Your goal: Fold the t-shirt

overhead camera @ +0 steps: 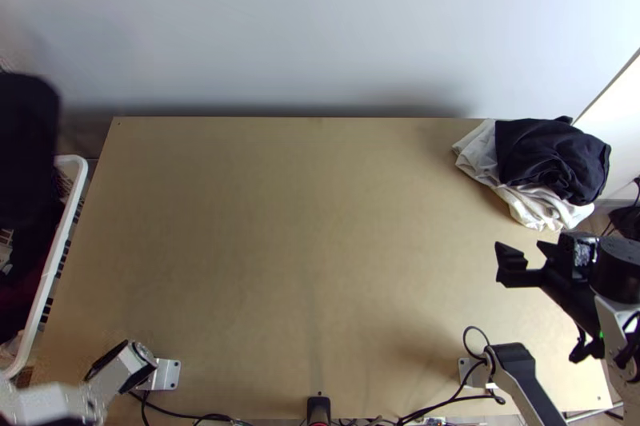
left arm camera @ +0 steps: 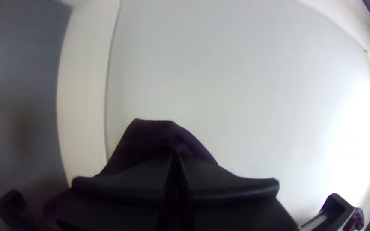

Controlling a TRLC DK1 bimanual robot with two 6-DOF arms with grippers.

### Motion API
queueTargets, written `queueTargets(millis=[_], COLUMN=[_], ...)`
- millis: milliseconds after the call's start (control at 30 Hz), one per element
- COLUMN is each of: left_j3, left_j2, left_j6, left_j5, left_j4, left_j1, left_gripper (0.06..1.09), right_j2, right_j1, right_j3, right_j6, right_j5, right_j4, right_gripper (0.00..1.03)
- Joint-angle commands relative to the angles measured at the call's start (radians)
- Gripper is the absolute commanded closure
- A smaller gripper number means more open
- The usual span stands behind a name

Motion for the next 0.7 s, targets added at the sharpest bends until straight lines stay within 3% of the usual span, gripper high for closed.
queueTargets(millis=[0,100,333,667], left_j3=[0.014,0.008,-0.059,-0.311], left_j2=[-0.118,-0.138,-0.155,-0.164], left_j6=[0.008,-0.007,-0.112,-0.144], left_j5=[0.000,0.000,0.000,-0.026], left_j4=[-0.088,-0.186,-0.289,-0.247], left_j1=[-0.398,-0.601,-0.828,-0.984], left_gripper=[1.05,1.05,1.05,1.05], right_j2=[-0.054,-0.076,-0.096,-0.031], right_j1=[-0.020,-0.031,-0.055,-0.084], right_j3=[-0.005,-0.007,0.014,0.156], right_j6=[0.007,0.009,0.010,0.010], right_j5=[-0.003,-0.009,-0.026,-0.065], right_j4=[-0.028,-0.045,-0.071,-0.092], right_gripper=[0.06,0.06,0.06,0.06])
